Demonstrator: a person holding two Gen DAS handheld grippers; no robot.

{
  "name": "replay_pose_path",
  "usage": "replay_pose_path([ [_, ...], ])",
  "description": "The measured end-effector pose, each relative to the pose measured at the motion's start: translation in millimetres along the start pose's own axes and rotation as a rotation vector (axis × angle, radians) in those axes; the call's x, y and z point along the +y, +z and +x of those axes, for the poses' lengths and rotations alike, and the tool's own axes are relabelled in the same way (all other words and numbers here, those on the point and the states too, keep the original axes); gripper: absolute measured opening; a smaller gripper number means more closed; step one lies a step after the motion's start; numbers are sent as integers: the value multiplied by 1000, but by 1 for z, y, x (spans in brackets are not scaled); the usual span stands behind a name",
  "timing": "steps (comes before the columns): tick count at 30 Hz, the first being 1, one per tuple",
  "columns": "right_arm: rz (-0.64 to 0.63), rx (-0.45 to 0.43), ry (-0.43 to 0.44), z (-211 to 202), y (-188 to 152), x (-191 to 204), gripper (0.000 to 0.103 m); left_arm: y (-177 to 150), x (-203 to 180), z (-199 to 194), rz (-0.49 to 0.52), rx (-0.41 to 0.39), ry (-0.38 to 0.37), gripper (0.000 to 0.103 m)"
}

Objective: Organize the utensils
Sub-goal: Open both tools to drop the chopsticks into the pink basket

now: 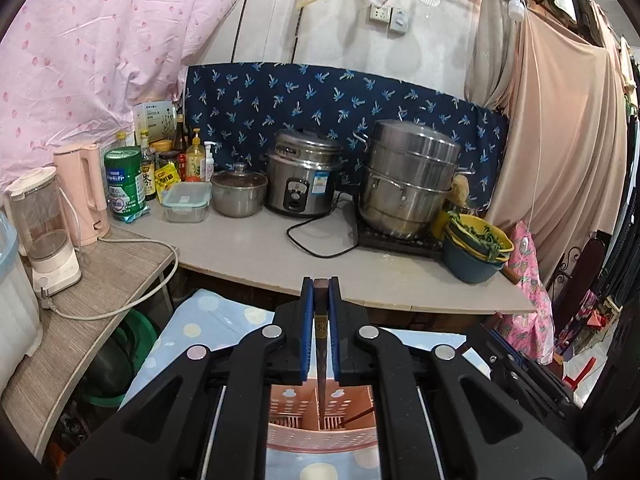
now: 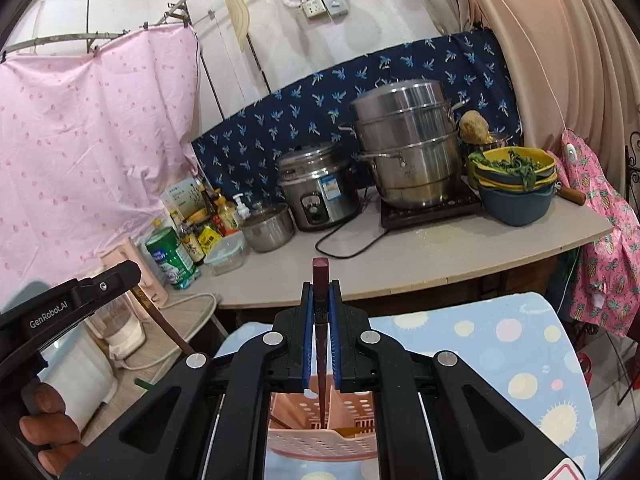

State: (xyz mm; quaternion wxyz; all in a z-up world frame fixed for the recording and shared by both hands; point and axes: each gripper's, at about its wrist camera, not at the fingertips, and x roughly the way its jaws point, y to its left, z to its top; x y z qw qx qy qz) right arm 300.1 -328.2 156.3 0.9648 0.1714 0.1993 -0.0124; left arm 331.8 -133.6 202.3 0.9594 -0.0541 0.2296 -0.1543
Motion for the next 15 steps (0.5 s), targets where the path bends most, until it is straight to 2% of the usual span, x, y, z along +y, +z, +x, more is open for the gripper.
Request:
replay_pose_path([
  [2, -8, 6, -5, 3, -4, 1, 8, -4, 3, 3, -5, 1, 7, 7],
  [3, -12, 5, -4, 4, -6, 1, 11, -6, 5, 3, -8, -3, 8, 8],
  [5, -21, 0, -13, 2, -7, 3, 19, -8, 8, 3, -7, -1, 27, 20],
  [6, -24, -5, -16, 2, -7, 3, 26, -8, 8, 3, -5, 0, 36, 34],
  [7, -25, -10, -17, -1, -7, 4, 29, -10, 10, 2, -7, -4, 48, 42],
  [15, -35, -16, -10, -20, -8, 7, 35, -13, 15, -18, 2, -19, 93, 52],
])
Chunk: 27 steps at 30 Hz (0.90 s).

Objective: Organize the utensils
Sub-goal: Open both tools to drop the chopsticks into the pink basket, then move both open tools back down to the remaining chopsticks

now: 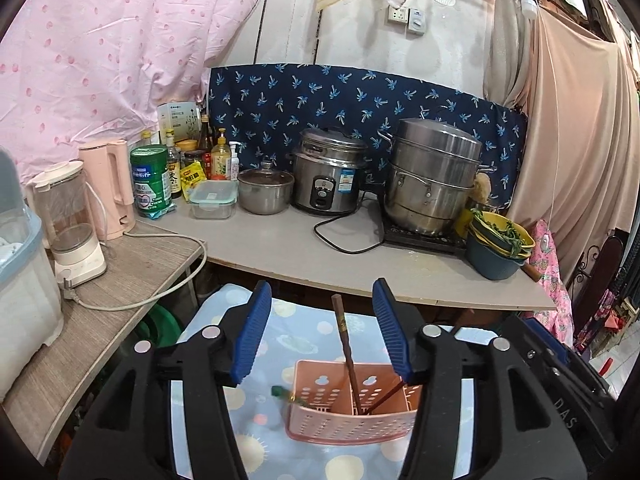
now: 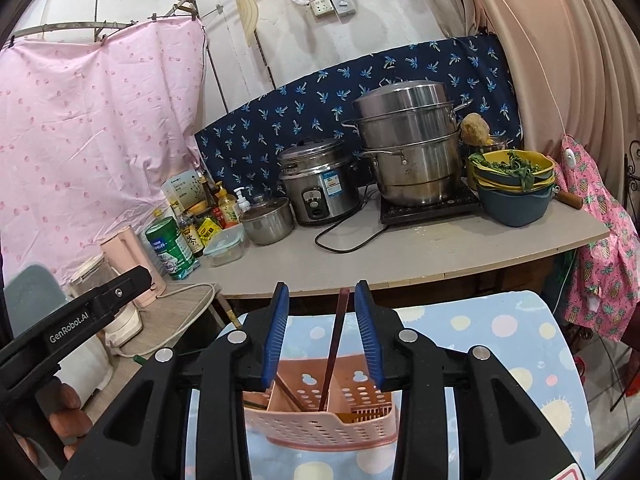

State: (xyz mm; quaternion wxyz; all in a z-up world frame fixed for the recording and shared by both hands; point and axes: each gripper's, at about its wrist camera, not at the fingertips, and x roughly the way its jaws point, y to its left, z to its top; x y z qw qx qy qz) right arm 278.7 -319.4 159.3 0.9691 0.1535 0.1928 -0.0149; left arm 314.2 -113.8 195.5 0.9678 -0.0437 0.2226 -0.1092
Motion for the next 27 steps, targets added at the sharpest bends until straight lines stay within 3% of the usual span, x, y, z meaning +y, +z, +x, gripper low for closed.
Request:
replay_pose_path([
  [12, -18, 18, 17, -69, -30, 5, 39, -34, 10, -59, 85, 54, 56, 57],
  [27, -80, 138, -36, -145, -119, 4, 39, -143, 41, -116, 154, 229, 85, 57],
])
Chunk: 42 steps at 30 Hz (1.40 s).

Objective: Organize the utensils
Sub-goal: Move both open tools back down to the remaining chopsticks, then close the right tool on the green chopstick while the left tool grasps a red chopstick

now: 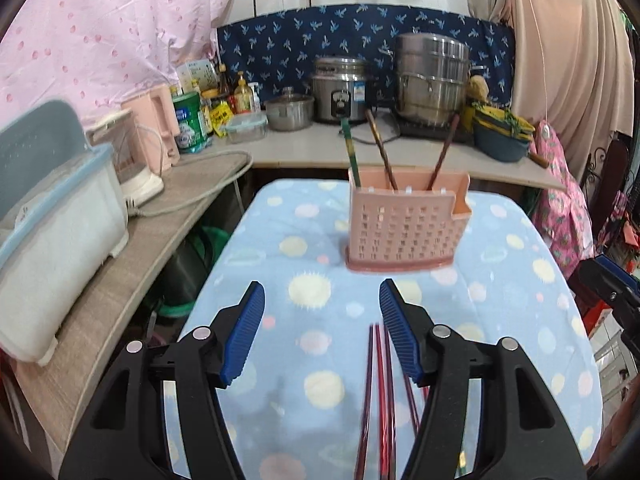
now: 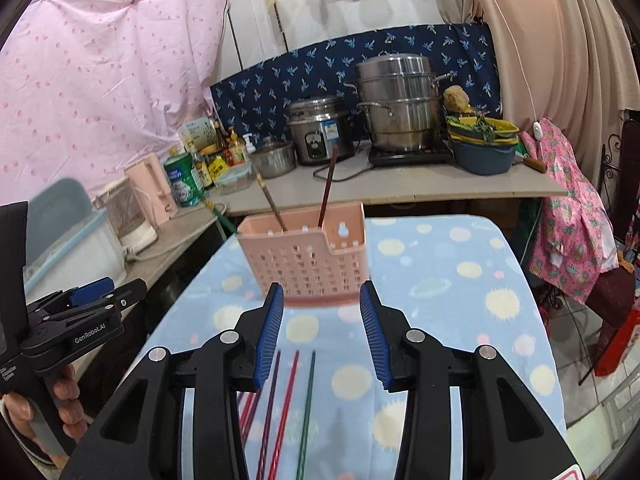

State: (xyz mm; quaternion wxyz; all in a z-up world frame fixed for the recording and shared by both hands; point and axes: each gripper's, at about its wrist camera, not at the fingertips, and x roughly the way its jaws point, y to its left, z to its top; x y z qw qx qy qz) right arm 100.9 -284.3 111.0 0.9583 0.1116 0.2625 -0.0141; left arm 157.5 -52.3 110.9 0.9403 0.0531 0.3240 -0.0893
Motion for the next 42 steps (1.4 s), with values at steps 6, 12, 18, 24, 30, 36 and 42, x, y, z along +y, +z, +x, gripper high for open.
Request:
replay_pose_path([
  [6, 25, 75, 10, -11, -48, 0, 39, -50, 3, 1, 20, 62, 21, 57],
  [12, 30, 157, -1, -11, -99, 3, 39, -95, 0, 7, 40, 127, 30, 57],
  [18, 36, 224, -15, -6, -144, 7, 39, -128, -3, 12, 47, 169, 34, 57],
  [24, 16, 264, -25, 0, -172, 15, 39, -151, -5, 14, 43, 206, 18, 57],
  [30, 9, 284, -29, 7, -189, 22, 39, -170, -4, 20, 40, 248, 10, 57],
  [36, 20, 304, -27, 14, -197, 25, 36, -177, -3, 24, 34, 263, 6, 57],
  [42, 22, 313, -28, 18, -200, 25, 34, -180, -6, 23, 38, 265, -11, 57],
])
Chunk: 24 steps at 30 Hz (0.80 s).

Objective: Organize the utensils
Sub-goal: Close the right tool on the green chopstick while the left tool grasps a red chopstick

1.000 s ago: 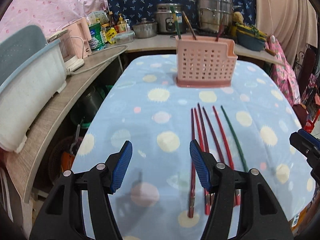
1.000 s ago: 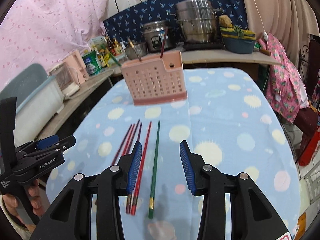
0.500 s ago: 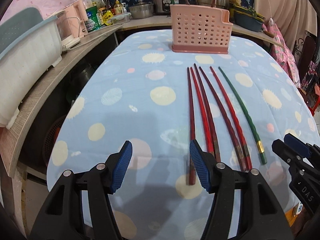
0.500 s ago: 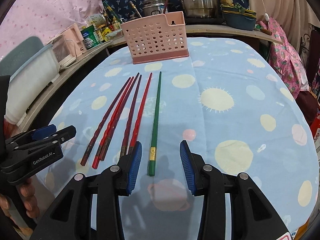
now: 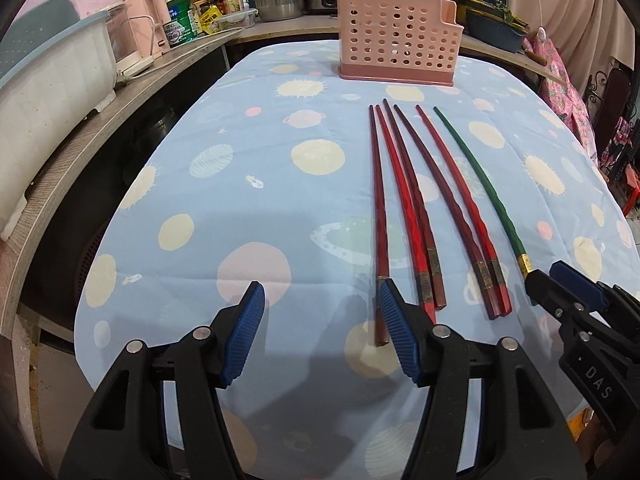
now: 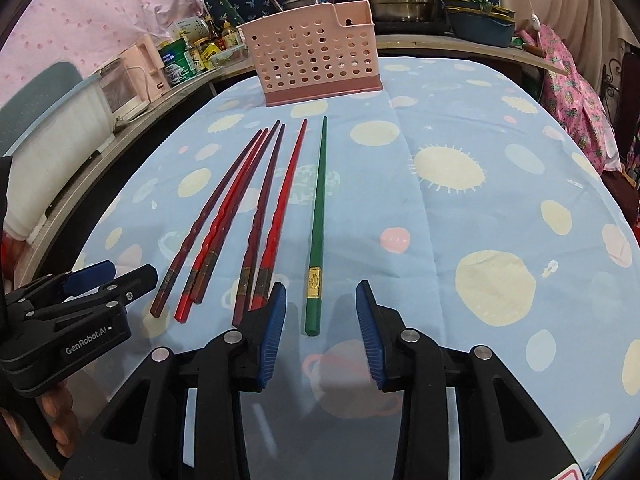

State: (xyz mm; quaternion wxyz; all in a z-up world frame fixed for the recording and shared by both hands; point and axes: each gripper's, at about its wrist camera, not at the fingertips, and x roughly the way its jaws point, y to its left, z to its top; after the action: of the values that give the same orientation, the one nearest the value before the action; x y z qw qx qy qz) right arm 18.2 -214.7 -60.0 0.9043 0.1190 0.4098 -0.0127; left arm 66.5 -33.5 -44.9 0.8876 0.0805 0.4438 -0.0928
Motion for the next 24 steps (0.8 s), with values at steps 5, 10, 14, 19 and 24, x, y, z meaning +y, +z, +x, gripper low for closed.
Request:
replay_pose_path([
  [5, -4, 12, -2, 6, -2, 2, 24, -1, -3, 3, 8, 10, -7, 57],
  [10, -9, 12, -5, 7, -2, 3, 15, -2, -5, 7, 9, 16, -11, 57],
  [14, -7, 11, -7, 8, -2, 2, 13, -1, -4, 9, 2, 22, -21, 57],
  [19, -3, 10, -5, 8, -2, 1, 11, -1, -5, 14, -9, 37, -38, 57],
  [24, -2, 10, -5, 8, -2, 1, 11, -1, -4, 15, -13, 32, -38, 56],
])
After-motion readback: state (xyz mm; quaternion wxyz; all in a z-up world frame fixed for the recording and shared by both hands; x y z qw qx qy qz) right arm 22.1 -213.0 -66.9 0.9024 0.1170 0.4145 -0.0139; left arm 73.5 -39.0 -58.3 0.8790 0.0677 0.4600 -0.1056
